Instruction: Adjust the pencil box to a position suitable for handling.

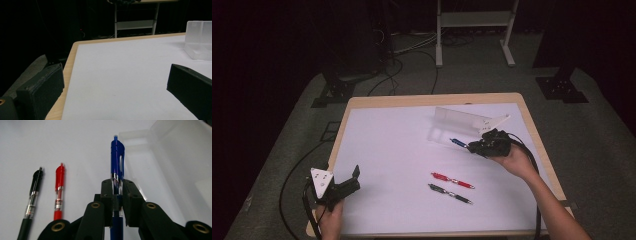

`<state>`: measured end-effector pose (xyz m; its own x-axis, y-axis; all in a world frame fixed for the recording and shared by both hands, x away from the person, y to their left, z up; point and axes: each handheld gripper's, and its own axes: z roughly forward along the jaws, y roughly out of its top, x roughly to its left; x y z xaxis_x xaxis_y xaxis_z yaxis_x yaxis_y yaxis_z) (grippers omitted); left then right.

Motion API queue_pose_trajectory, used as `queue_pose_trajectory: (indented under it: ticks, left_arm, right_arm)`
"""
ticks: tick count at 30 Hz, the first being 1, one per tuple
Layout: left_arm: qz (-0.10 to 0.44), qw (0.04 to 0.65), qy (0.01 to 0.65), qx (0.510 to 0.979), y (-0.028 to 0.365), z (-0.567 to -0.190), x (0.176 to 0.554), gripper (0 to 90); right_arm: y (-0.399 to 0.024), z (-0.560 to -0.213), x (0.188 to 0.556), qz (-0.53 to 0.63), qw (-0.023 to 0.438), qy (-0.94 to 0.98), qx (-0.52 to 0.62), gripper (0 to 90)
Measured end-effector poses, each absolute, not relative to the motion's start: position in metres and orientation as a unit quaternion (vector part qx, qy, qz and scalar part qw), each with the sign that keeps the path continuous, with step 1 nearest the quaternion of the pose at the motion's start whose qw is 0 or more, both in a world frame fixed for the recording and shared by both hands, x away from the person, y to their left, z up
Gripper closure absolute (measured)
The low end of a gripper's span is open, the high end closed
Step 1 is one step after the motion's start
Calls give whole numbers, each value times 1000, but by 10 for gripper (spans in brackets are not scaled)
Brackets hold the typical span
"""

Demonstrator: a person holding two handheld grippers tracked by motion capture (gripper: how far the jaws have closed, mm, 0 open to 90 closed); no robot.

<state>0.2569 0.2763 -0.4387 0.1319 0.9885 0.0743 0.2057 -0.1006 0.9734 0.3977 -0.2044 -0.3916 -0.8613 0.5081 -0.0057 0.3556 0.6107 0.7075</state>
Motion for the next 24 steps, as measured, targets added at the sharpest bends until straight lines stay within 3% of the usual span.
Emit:
queue_pose_trajectory:
  ticks: [12,24]
  left_arm:
    - [432,450,496,604,275,-439,257,4]
    - [431,450,496,604,276,-439,258,4]
  right_arm:
    - [-196,-387,434,365,102,897,229,788]
    - [-192,-411,467,352,90,903,230,787]
